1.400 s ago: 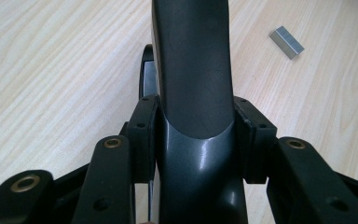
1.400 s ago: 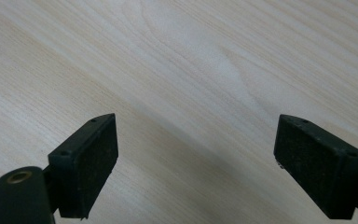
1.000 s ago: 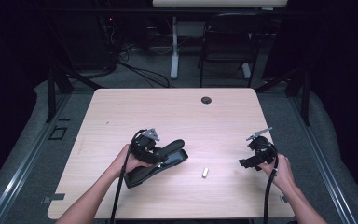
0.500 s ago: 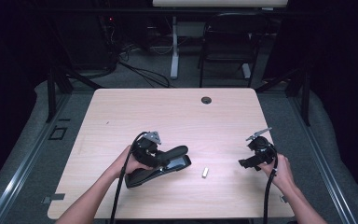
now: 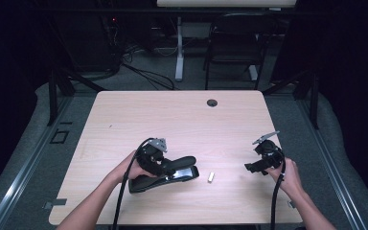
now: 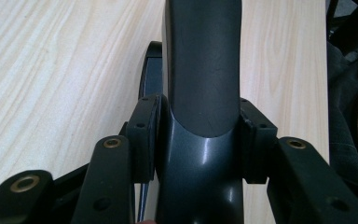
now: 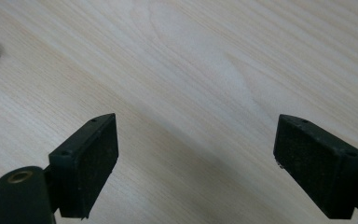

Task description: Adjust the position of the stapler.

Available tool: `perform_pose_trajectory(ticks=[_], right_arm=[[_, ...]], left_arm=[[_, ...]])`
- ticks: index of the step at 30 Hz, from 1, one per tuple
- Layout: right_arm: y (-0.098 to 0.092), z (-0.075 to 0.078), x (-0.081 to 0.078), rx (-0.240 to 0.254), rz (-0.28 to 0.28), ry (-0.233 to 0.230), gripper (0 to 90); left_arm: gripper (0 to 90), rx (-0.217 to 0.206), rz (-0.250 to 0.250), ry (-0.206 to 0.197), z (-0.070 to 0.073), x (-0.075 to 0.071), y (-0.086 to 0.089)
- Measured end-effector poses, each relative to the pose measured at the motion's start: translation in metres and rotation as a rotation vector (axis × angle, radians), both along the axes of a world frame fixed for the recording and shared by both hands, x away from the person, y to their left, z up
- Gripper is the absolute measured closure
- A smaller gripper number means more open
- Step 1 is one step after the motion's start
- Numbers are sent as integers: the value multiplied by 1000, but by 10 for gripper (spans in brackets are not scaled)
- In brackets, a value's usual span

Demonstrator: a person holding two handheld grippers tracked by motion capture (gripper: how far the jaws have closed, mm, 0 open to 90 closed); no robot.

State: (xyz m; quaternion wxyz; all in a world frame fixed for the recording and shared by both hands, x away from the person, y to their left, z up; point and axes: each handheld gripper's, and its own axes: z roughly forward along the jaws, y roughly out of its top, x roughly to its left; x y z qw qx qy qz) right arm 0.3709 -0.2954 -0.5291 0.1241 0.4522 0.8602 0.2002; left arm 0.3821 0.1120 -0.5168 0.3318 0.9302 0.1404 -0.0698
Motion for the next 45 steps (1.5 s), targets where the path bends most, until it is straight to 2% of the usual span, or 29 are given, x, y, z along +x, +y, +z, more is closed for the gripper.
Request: perform_pose_trajectory(ticks=[3, 4, 5, 6, 7, 8, 11, 13, 14, 17, 22, 26, 29, 31, 34, 36, 40, 45], right_arm=[[1, 4, -2, 30, 10, -25, 124], [2, 6, -3, 30, 15, -36, 121], [3, 7, -4, 47, 21, -43, 116], [4, 9, -5, 48, 31, -51, 113], [5, 11, -6, 57, 46, -51, 110], [8, 12, -7, 78, 58, -62, 103], [15, 19, -11, 114, 101, -85, 89], [23, 22, -13, 140, 118, -90, 66], [28, 23, -15, 155, 131, -93, 42], [42, 27, -18, 167, 181, -84, 6], [67, 28, -23, 198, 267, -78, 0], [88, 32, -28, 223, 369, -78, 0], [103, 34, -29, 254, 400, -76, 0], [111, 35, -28, 270, 410, -74, 36], [121, 35, -25, 276, 425, -63, 146], [128, 34, -23, 270, 440, -58, 154], [139, 34, -21, 265, 463, -56, 226], [150, 34, -16, 276, 486, -57, 315]], left_arm=[[549, 11, 12, 16, -1, 0, -1], [500, 39, 23, 10, -1, -1, -2], [433, 41, 15, 30, -3, -1, -3], [386, 55, 31, 14, -4, -3, -4], [335, 65, 31, 16, -5, -4, -4], [287, 78, 43, 4, -3, -6, -4], [158, 59, 68, -5, 1, -9, -1], [144, 39, 89, -14, 4, -11, 3], [126, 50, 107, -33, 6, -12, 4], [58, 43, 144, -48, 7, -15, 9], [2, 32, 205, -46, 5, -18, 18], [1, 1, 250, -27, 3, -23, 30], [2, 6, 272, -27, 1, -28, 38], [14, 22, 286, -25, 0, -31, 43], [156, 36, 284, -20, -3, -33, 48], [170, 41, 286, -19, -4, -34, 49], [231, 56, 284, -27, -5, -35, 50], [351, 86, 248, -8, -12, -33, 51]])
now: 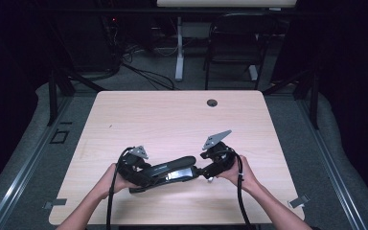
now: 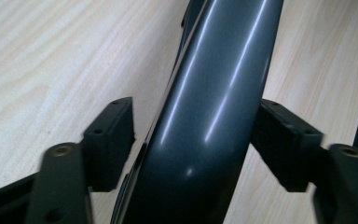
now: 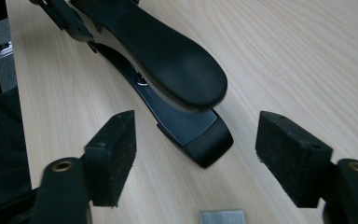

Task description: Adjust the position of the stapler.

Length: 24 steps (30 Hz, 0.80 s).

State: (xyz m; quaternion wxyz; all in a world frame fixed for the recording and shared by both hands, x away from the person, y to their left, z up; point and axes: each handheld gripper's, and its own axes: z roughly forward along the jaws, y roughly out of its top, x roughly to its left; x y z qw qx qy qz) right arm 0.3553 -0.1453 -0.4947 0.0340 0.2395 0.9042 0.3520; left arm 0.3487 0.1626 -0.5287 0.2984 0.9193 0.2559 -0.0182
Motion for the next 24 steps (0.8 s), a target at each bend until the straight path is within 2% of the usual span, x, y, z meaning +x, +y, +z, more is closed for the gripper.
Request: perform_pose_trajectory(ticks=[2, 7, 11, 14, 17, 20, 24], right_arm=[[4, -1, 2, 9, 17, 3, 349], [13, -1, 8, 3, 39, 4, 396], [20, 0, 12, 22, 38, -5, 467], [23, 0, 14, 29, 43, -14, 463], [20, -2, 14, 48, 42, -4, 467], [20, -1, 13, 44, 38, -6, 469], [19, -1, 12, 41, 46, 10, 472]], left_arm=[[368, 22, -2, -11, -2, 0, 0], [406, 11, -28, -24, -3, 0, 3], [414, 17, -36, -28, -3, 1, 3], [422, 6, -47, -23, -3, 1, 4], [432, 12, -79, -45, -4, 1, 5], [443, 1, -109, -53, -5, 2, 7], [443, -3, -121, -54, -5, 2, 7]])
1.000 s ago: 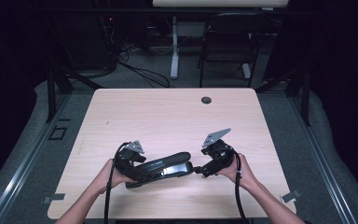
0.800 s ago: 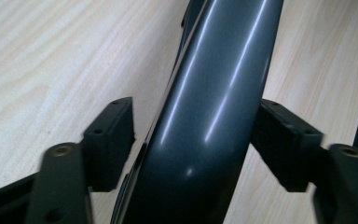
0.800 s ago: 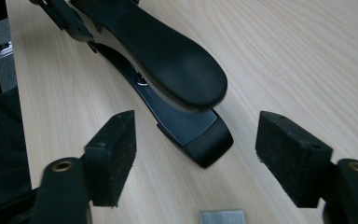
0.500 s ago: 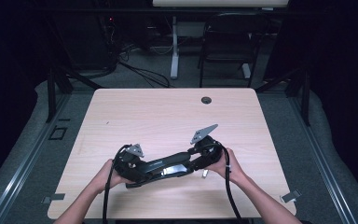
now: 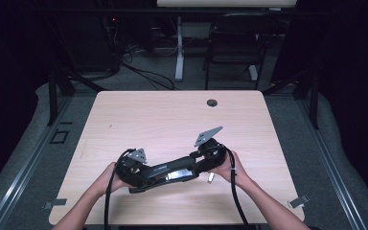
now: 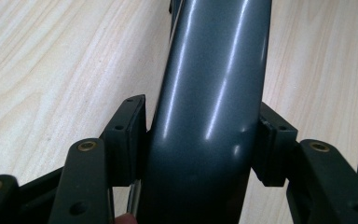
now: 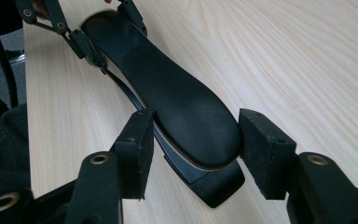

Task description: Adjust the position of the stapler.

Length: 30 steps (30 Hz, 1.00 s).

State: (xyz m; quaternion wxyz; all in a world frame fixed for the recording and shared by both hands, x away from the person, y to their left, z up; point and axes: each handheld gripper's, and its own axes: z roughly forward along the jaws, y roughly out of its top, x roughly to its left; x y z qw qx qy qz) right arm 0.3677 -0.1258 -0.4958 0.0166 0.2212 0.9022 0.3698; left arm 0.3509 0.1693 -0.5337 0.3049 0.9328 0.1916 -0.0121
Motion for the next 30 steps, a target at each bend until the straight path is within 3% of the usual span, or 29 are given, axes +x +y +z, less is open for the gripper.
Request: perform_pose_trajectory(ticks=[19, 30], right_arm=[[-5, 3, -17, -48, 26, 37, 501], [-5, 2, -23, -72, 35, 39, 506]], left_arm=[[419, -12, -84, 8, -2, 4, -5], [422, -20, -104, 17, -3, 3, -8]])
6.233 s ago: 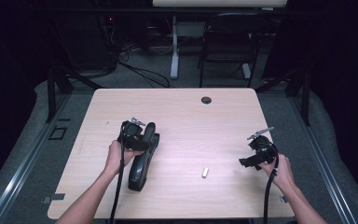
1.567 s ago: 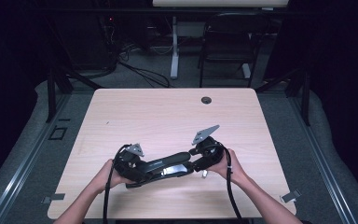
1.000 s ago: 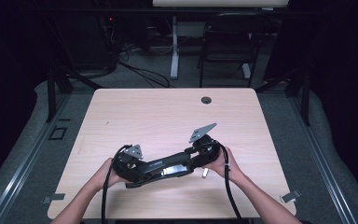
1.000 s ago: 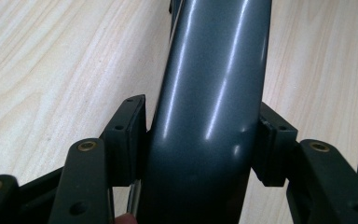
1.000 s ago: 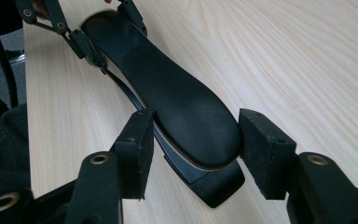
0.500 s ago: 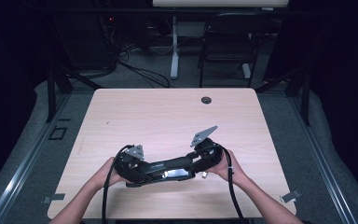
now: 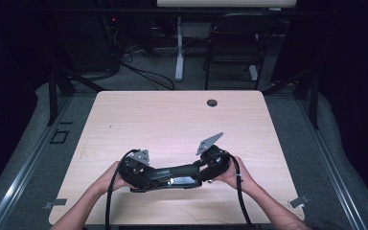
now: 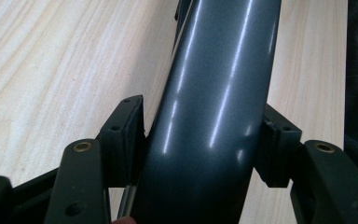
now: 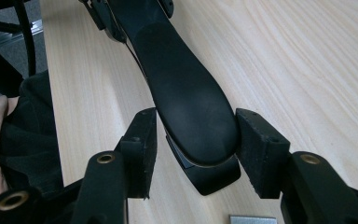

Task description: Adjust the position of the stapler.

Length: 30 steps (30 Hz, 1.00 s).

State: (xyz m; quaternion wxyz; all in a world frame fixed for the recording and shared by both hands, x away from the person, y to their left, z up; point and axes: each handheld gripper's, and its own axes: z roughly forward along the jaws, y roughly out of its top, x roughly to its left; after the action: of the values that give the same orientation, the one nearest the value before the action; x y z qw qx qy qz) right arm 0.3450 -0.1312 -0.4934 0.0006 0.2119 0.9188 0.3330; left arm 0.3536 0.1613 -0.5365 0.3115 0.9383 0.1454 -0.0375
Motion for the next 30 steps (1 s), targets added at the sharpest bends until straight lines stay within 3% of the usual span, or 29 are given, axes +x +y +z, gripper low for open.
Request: perform_pose_trajectory(ticks=[24, 30], right_arm=[[-4, -1, -5, -12, 12, 12, 513], [-5, -1, -6, -17, 15, 12, 514]], left_arm=[[427, 10, -29, 0, 0, -3, -6], [427, 30, -25, -14, 1, -4, -7]])
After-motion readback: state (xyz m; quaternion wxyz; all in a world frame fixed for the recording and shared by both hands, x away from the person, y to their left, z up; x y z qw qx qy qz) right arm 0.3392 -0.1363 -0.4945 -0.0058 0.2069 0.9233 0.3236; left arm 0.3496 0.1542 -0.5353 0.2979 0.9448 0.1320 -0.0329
